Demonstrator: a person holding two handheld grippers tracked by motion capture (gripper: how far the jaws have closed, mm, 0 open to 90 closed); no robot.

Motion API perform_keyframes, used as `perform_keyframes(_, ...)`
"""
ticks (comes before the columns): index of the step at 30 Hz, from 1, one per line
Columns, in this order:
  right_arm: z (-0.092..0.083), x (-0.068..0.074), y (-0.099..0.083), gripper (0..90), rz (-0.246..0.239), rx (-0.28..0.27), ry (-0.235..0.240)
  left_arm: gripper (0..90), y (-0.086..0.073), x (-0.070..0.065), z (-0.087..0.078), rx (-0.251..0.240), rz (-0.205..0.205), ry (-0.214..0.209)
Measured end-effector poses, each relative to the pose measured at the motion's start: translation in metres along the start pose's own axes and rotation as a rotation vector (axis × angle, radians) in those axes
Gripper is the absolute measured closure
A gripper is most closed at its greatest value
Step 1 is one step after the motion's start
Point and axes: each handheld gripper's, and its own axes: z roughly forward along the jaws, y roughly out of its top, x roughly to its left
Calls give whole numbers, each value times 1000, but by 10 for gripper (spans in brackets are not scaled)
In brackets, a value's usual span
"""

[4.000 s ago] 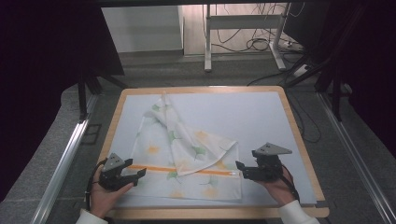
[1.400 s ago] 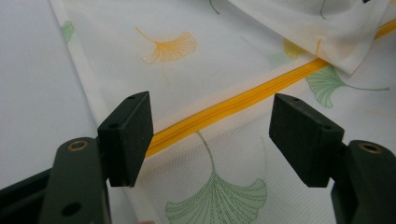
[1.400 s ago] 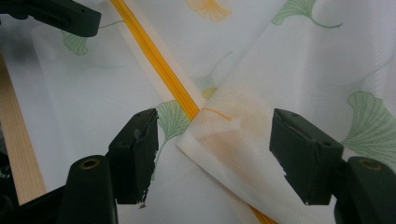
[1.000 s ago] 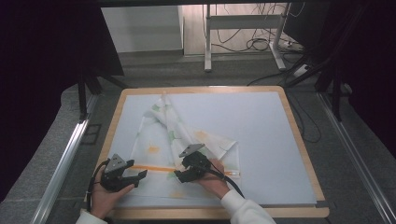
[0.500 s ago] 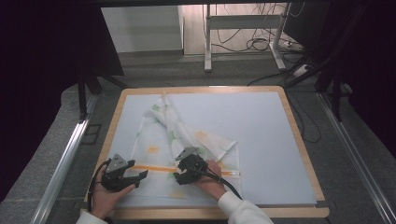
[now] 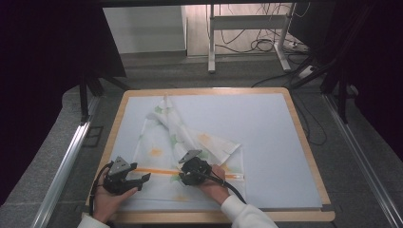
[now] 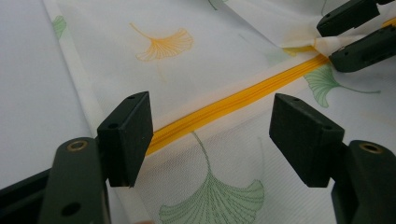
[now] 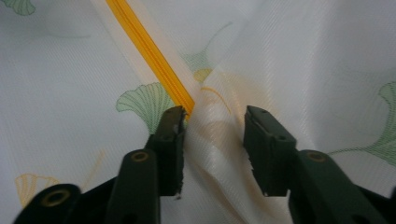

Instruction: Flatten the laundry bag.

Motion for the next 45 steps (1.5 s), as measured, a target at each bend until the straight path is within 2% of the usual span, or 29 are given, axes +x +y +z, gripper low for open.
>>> perform_keyframes(1,-1,-1,0,659,4,0,-7,299,0,0,0,-1,0,0)
perform_keyframes(2,-1,-1,0,659,4,0,-7,299,0,0,0,-1,0,0)
perform_keyframes(3,-2,-3,0,709,17,-2,-7,299,0,0,0,-1,1,0)
perform_keyframes(11,-6,-8,0,831,47,-10,13,299,0,1,0,0,1,0)
perform_keyframes(19,-18,-18,2,842,76,-56,26,298,1,1,0,-1,3,-2)
perform_keyframes(28,-37,-33,4,843,97,-112,12,297,1,1,0,-6,1,-8)
perform_keyframes(45,-55,-50,3,844,136,-160,-6,297,1,1,-1,-9,2,-10)
